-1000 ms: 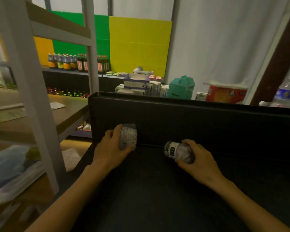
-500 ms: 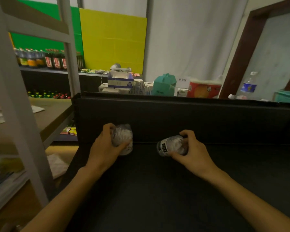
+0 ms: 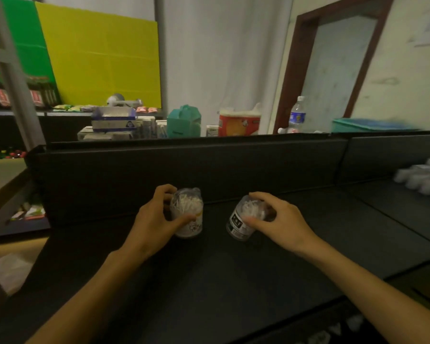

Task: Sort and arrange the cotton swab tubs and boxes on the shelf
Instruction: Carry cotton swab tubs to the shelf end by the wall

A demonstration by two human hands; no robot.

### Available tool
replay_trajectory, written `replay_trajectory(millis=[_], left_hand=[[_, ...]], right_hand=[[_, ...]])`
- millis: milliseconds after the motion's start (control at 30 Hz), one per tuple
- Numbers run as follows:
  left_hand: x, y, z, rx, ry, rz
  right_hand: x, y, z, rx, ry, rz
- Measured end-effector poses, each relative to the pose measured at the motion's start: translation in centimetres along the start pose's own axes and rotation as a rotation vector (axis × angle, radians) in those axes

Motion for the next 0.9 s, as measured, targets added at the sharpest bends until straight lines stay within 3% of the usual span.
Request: replay_trajectory(millis=[300,900], left_hand=[[-9.2,2.5,7.5,-0.083,-0.007,0.0],[-35.6,6.7,24.4,-0.207,0.071,-0.115]], right_hand=[[10.1,1.6,7.0,0.019,-0.058,0.035],[36.4,5.3,25.9,-0.073,0.018,0.186]])
Point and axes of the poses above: each hand's wrist, its own y-axis away from the middle knuckle, its own x-axis out of the back of the hand, z = x × y, the point moved 2 cm from there along -y, towards the middle knuckle, and after that the axes turned 12 degrees about z, right-handed, at the moved point
